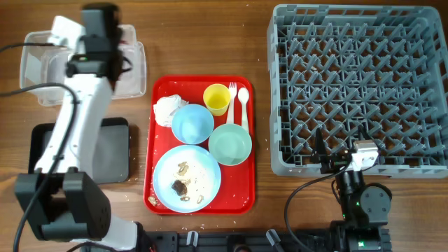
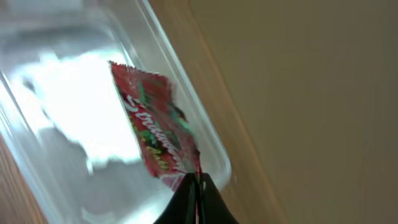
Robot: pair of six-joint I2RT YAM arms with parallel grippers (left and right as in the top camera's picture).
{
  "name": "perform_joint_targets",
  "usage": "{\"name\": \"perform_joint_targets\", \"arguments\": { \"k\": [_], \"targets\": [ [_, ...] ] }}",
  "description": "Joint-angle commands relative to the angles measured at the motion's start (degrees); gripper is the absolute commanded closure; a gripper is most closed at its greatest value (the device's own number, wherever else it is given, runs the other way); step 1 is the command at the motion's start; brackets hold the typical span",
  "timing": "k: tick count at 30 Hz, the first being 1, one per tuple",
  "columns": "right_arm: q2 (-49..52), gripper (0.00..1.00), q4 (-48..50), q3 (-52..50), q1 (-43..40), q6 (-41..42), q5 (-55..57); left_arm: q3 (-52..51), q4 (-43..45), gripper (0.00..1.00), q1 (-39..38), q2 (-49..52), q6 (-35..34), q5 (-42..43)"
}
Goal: Sort waste into correct bins and load items into the dishwasher rack
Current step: 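Carry the red wrapper with the left gripper into the clear bin, then reach the left gripper back to the tray and grasp remaining tissue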
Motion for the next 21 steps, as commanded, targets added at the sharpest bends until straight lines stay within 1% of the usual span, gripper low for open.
{"name": "perform_joint_targets", "arguments": {
  "k": [1,2,7,9,10,11,14,16,17,18,20,21],
  "targets": [
    [0.0,0.0,0.13,-0.09,0.28,0.48,0.0,-0.17,2.14,0.96,5.53,4.02,5.66,1.84],
    [0.0,0.0,0.13,-0.09,0.28,0.48,0.0,-0.17,2.54,0.92,6.49,4.79,5.66,2.38],
    [0.0,0.0,0.13,-0.09,0.28,0.46,0.0,-0.17,2.84,0.22,9.01,6.47,5.68,4.63],
    [0.0,0.0,0.13,-0.09,0.28,0.46,0.0,-0.17,2.93,0.07,9.03,5.9,7.5,7.82],
    [0.0,0.0,0.13,-0.09,0.28,0.48,0.0,-0.15,2.91,0.05,8.87,5.4,8.79,10.25],
    [0.0,0.0,0.13,-0.09,0.28,0.46,0.0,-0.15,2.62,0.01,8.44,4.5,10.36,14.38],
    [0.0,0.01,0.13,-0.09,0.28,0.48,0.0,-0.15,0.66,0.0,6.82,2.73,12.68,24.87],
    [0.0,0.0,0.13,-0.09,0.28,0.48,0.0,-0.17,-0.79,0.03,5.44,2.05,15.91,31.36],
    [0.0,0.0,0.13,-0.09,0.28,0.46,0.0,-0.17,-1.55,0.06,3.85,1.92,21.16,36.22],
    [0.0,0.0,0.13,-0.09,0.28,0.48,0.0,-0.17,-2.25,0.08,2.47,1.95,25.7,38.47],
    [0.0,0.0,0.13,-0.09,0.28,0.46,0.0,-0.17,-5.92,0.08,-1.6,2.25,35.04,39.1],
    [0.0,0.0,0.13,-0.09,0.28,0.46,0.0,-0.17,-7.58,0.08,-3.26,2.51,37.51,38.56]
  ]
}}
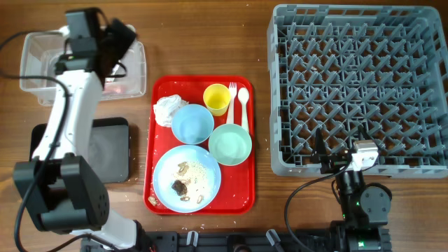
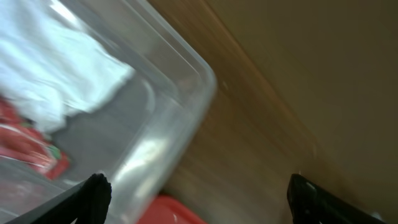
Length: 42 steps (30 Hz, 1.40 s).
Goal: Sort waste into correct bins and load items into the dishwasher rack
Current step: 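Reach the left gripper back to the tray and grasp remaining tissue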
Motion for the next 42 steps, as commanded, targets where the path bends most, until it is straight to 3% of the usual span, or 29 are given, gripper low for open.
{"name": "perform_joint_targets", "arguments": {
  "k": [1,5,14,24,29,33,42],
  "targets": [
    [0.0,0.0,0.13,-0.09,0.28,0.48,0.0,-0.22,-5.73,0.06,-7.52,-0.44,17.81,6.29],
    [0.0,0.0,0.13,-0.09,0.28,0.46,0.0,-0.22,-12.31,0.07,-12.41,1.38,17.86,-2.01],
    [0.0,0.0,0.13,-0.09,0.28,0.46,0.0,-0.22,-21.22,0.13,-14.38,4.35,12.7,-2.78],
    [0.0,0.0,0.13,-0.09,0.28,0.48,0.0,-0.22,-25.09,0.14,-14.86,10.38,6.86,-6.54],
    [0.0,0.0,0.13,-0.09,0.28,0.46,0.0,-0.22,-24.17,0.13,-17.4,15.04,6.23,-7.56],
    [0.0,0.0,0.13,-0.09,0.28,0.46,0.0,-0.22,-23.78,0.14,-18.14,17.09,2.05,-13.16],
    [0.0,0.0,0.13,-0.09,0.28,0.48,0.0,-0.22,-22.21,0.18,-17.62,18.6,0.83,-13.18]
  ]
}}
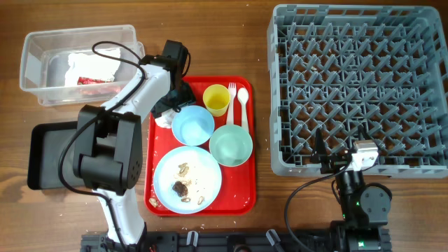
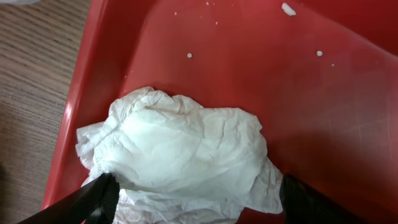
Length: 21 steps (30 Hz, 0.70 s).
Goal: Sort waste into correct bins and load items into the dishwasher rack
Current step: 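Reach the left gripper back to the tray and grasp remaining tissue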
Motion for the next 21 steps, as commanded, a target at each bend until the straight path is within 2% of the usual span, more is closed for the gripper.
{"name": "perform_joint_targets", "arguments": {
  "k": [1,3,7,8,9,11,13,21],
  "targets": [
    [0.0,0.0,0.13,-0.09,0.28,0.48,0.0,-0.17,0.7,0.2,0.24,2.03,-1.88,-1.31],
    [0.0,0.0,0.13,-0.09,0.28,0.46,0.0,-0.17,1.27,0.27,0.24,2.49,-1.88,-1.18],
    [0.0,0.0,0.13,-0.09,0.28,0.46,0.0,-0.17,1.73,0.29,0.24,3.37,-1.9,0.42],
    [0.0,0.0,0.13,-0.09,0.28,0.46,0.0,-0.17,1.77,0.34,0.24,3.54,-1.88,0.39],
    [0.0,0.0,0.13,-0.09,0.28,0.48,0.0,-0.17,1.9,0.42,0.24,3.54,-1.88,0.37],
    [0.0,0.0,0.13,-0.09,0.28,0.46,0.0,-0.11,2.12,0.72,0.26,3.45,-1.88,0.35],
    [0.0,0.0,0.13,-0.09,0.28,0.46,0.0,0.33,2.12,0.96,0.39,2.84,-1.88,0.35],
    [0.0,0.0,0.13,-0.09,0.28,0.48,0.0,4.79,3.28,0.96,4.28,-7.78,-1.92,0.09]
  ]
}}
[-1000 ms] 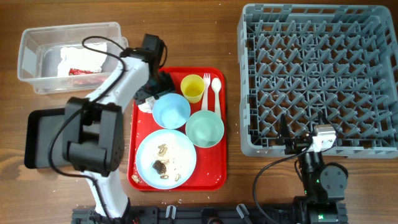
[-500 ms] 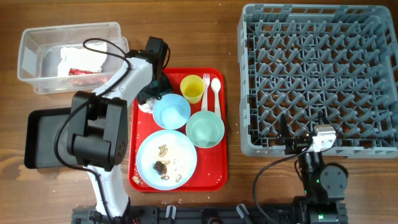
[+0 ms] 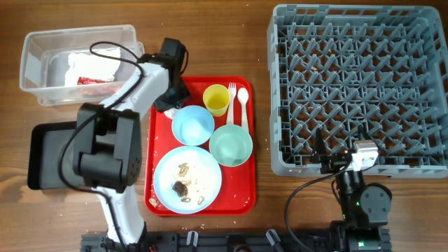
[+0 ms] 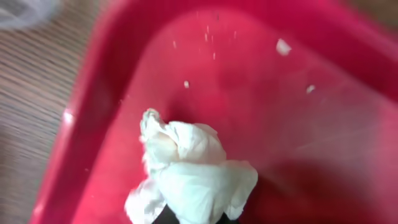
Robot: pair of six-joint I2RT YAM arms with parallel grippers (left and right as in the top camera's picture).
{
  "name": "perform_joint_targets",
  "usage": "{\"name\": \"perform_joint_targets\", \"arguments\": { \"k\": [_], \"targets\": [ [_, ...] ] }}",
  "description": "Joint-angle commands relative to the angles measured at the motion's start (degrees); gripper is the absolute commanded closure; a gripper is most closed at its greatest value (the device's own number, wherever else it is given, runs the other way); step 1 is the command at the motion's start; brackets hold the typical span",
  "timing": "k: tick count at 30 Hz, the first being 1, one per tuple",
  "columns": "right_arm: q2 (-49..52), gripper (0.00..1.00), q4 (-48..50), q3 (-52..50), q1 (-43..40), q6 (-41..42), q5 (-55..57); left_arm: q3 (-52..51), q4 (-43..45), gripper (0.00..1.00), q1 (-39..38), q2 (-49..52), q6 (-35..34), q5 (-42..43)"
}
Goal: Sort waste into correct bins and load items into the dishwasher rack
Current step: 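Reach the left gripper back to the tray and grasp remaining tissue, then drop the tissue into the clear bin and raise the left arm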
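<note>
My left gripper [image 3: 170, 98] is over the back left corner of the red tray [image 3: 238, 192]. It is shut on the crumpled white napkin [image 4: 196, 177], which bunches up between the jaws in the left wrist view; the arm hides the napkin from overhead. On the tray stand a yellow cup [image 3: 216, 99], a white fork [image 3: 232, 94], a white spoon [image 3: 243, 98], a blue bowl [image 3: 192, 124], a green bowl [image 3: 229, 144] and a blue plate [image 3: 187, 178] with food scraps. My right gripper [image 3: 326, 155] rests at the front edge of the grey dishwasher rack [image 3: 357, 77]; its jaws are too small to read.
A clear bin [image 3: 31, 70] at the back left holds a red wrapper [image 3: 89, 79] and white paper. A black bin [image 3: 49, 150] lies at the left, in front of the clear bin. Crumbs dot the tray floor [image 4: 283, 46].
The left gripper was open with a finger on each side of the spread napkin. Now it is shut on the napkin, which is squeezed into a smaller bunch. The right arm has not moved.
The left gripper first held a red wrapper over the clear bin. Then it was open and the wrapper lay in the bin. Later it stood open around the napkin on the tray, and now it grips that napkin.
</note>
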Motion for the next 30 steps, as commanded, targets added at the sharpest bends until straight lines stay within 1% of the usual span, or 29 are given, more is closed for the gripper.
{"name": "perform_joint_targets", "arguments": {
  "k": [1,4,7,10,13,14,15,16,17,18,20,22,24,28,30],
  "targets": [
    [0.0,0.0,0.13,-0.09,0.28,0.46,0.0,3.65,2.21,0.96,3.52,-9.38,-0.22,-0.61],
    [0.0,0.0,0.13,-0.09,0.28,0.44,0.0,3.65,6.51,0.96,6.69,-14.1,-1.05,-3.1],
    [0.0,0.0,0.13,-0.09,0.28,0.46,0.0,3.65,11.08,0.96,9.99,-16.9,-4.39,-7.23],
    [0.0,0.0,0.13,-0.09,0.28,0.48,0.0,3.63,16.15,0.96,13.57,-17.09,-4.85,-8.35],
    [0.0,0.0,0.13,-0.09,0.28,0.48,0.0,3.63,18.82,0.96,16.72,-15.85,-4.87,-9.35],
    [0.0,0.0,0.13,-0.09,0.28,0.46,0.0,3.63,19.47,0.94,17.59,-15.26,-4.87,-9.35],
    [0.0,0.0,0.13,-0.09,0.28,0.46,0.0,3.63,20.04,0.83,18.4,-14.75,-4.87,-9.33],
    [0.0,0.0,0.13,-0.09,0.28,0.48,0.0,3.63,20.57,0.46,19.23,-14.03,-4.87,-9.31],
    [0.0,0.0,0.13,-0.09,0.28,0.46,0.0,3.63,20.59,0.17,19.93,-13.38,-4.87,-9.18],
    [0.0,0.0,0.13,-0.09,0.28,0.48,0.0,3.63,20.44,0.12,20.35,-13.27,-4.87,-9.11],
    [0.0,0.0,0.13,-0.09,0.28,0.48,0.0,3.63,18.95,0.12,20.72,-13.25,-4.87,-9.14],
    [0.0,0.0,0.13,-0.09,0.28,0.48,0.0,3.63,17.4,0.1,20.72,-13.53,-4.87,-9.09],
    [0.0,0.0,0.13,-0.09,0.28,0.48,0.0,3.63,15.82,0.1,20.52,-14.01,-4.87,-8.37],
    [0.0,0.0,0.13,-0.09,0.28,0.48,0.0,3.63,10.25,0.12,20.5,-19.54,-4.9,-1.42],
    [0.0,0.0,0.13,-0.09,0.28,0.48,0.0,3.63,6.84,0.13,20.5,-23.43,-4.92,0.52]
  ]
}}
